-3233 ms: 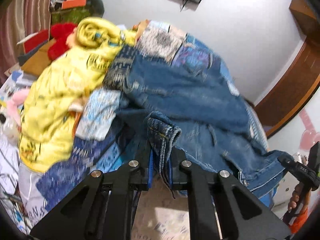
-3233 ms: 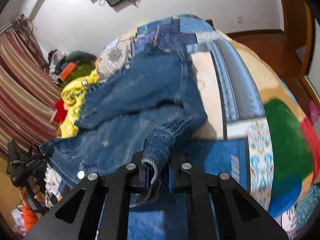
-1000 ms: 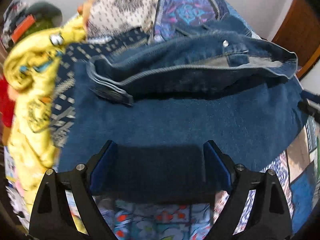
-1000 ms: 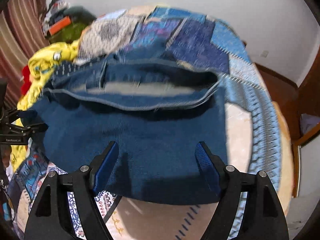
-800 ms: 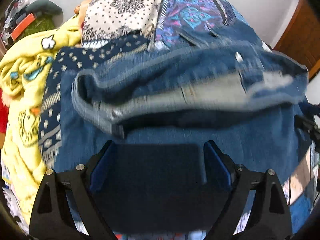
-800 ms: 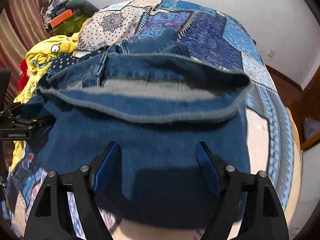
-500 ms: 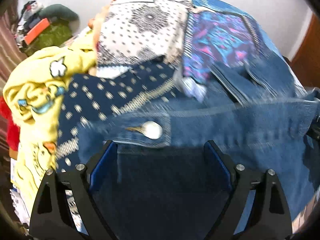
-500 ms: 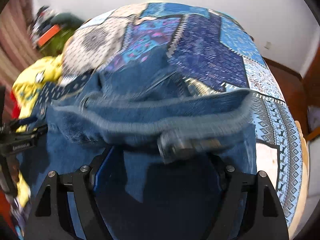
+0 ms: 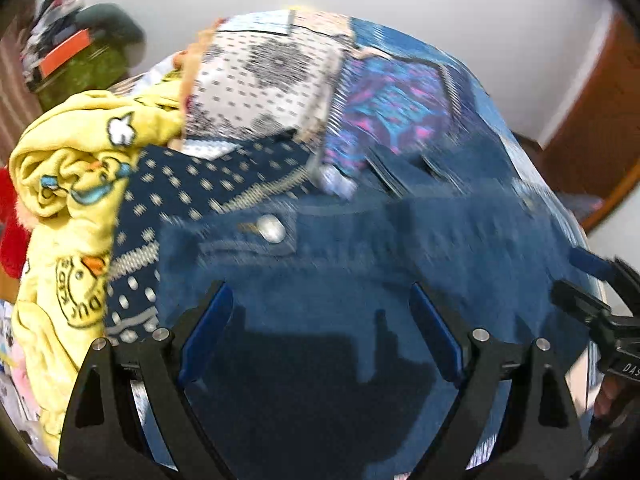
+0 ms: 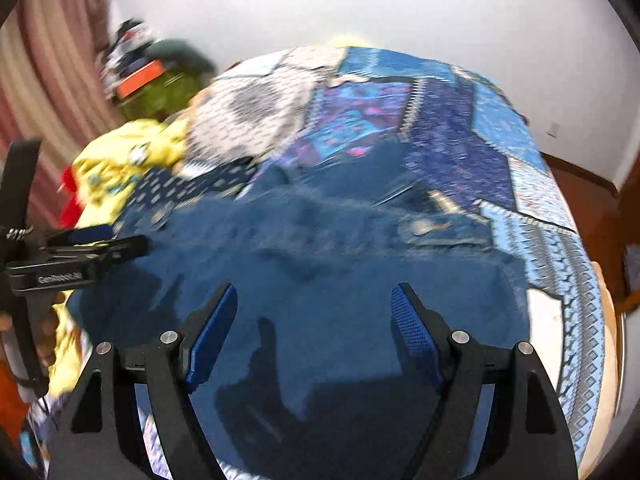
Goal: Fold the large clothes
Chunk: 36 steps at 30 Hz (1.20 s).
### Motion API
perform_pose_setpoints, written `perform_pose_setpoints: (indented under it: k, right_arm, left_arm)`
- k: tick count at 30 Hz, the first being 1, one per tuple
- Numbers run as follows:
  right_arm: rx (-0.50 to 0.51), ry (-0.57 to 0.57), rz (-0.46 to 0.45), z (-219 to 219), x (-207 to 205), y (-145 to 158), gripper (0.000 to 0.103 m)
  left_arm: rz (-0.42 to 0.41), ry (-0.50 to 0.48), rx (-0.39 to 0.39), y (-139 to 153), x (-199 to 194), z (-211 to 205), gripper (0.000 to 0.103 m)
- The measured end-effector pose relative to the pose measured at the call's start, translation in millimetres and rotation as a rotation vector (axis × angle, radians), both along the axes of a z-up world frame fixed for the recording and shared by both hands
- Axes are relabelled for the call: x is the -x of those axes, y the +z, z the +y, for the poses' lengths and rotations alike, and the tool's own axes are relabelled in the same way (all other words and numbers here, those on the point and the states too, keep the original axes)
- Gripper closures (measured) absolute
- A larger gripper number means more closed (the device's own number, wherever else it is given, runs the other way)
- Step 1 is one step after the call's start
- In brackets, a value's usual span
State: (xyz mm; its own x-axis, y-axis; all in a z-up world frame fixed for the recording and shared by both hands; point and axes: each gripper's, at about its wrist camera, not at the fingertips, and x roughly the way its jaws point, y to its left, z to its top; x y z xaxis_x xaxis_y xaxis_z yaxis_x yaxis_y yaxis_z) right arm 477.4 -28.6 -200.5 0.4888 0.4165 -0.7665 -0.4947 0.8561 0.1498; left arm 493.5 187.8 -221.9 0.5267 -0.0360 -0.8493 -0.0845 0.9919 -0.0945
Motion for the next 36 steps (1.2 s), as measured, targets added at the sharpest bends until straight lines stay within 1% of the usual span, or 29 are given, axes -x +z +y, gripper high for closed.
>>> perform_pose_setpoints:
  k: [3,5,8,10,12,13,15,16,19,21,22,24,26,28,29,31,33,34,36]
  right_arm:
    - [0.028,0.029,0.023,3,8,-13,0.027]
    - [0.069,0.034,0.049,1,9,-24,0.027]
    - [0.145,0.026,0.087,-13,6,-40,0.027]
    - [0.176,0.008,0.090,-27,6,-44,0.026]
    - [0.140,0.038,0.111,-45,8,-42,0.027]
    - [0.139,0.036,0.114,-51,10,-41,0.027]
    - [0.174,-0.005,0.097,-63,16,-38,0.019]
    - [0.175,-0.017,0.095,-68,18,-37,0.019]
    - [0.131,-0.023,0.108,-81,29,-36,0.019]
    - [0.127,-0.048,0.105,-87,37,-33,0.019]
    - [0.141,-0.068,0.103,-89,40,-33,0.019]
    - [0.176,-0.111,0.114,-96,43,-35,0.019]
    - [0.171,-0.131,0.135,-105,46,-38,0.019]
    - [0.160,-0.164,0.149,-116,50,-37,0.019]
    - [0.153,-0.173,0.153,-121,51,-35,0.019]
    - [0.140,-0.187,0.147,-127,55,-29,0.019]
    - [0.137,-0.206,0.124,-131,59,-20,0.019]
    - [0.135,-0.214,0.108,-132,60,-15,0.019]
    - [0.116,-0.218,0.077,-130,62,-5,0.019]
  left_arm:
    - [0.019,-0.046,-0.025,-10,17,-16,0.013]
    - [0.045,-0.059,-0.027,-21,25,-20,0.013]
    - [0.106,-0.033,-0.028,-42,35,-14,0.013]
    - [0.118,-0.018,-0.014,-53,43,-3,0.013]
    - [0.101,-0.014,0.012,-54,52,5,0.013]
    - [0.093,-0.012,0.011,-53,56,7,0.013]
    - [0.077,-0.012,-0.017,-48,68,10,0.013]
    - [0.072,-0.014,-0.032,-47,72,10,0.013]
    - [0.070,-0.018,-0.068,-45,89,14,0.013]
    - [0.069,-0.012,-0.064,-43,105,20,0.013]
    - [0.077,0.002,-0.051,-44,112,25,0.012]
    - [0.104,0.059,-0.054,-48,128,38,0.011]
    - [0.121,0.122,-0.021,-54,145,54,0.011]
    - [0.124,0.205,0.048,-58,164,73,0.011]
    - [0.118,0.255,0.100,-59,176,85,0.011]
    - [0.114,0.314,0.168,-59,190,98,0.011]
    - [0.095,0.344,0.217,-56,197,104,0.011]
    - [0.070,0.353,0.248,-52,199,105,0.011]
    - [0.032,0.344,0.310,-46,201,103,0.011]
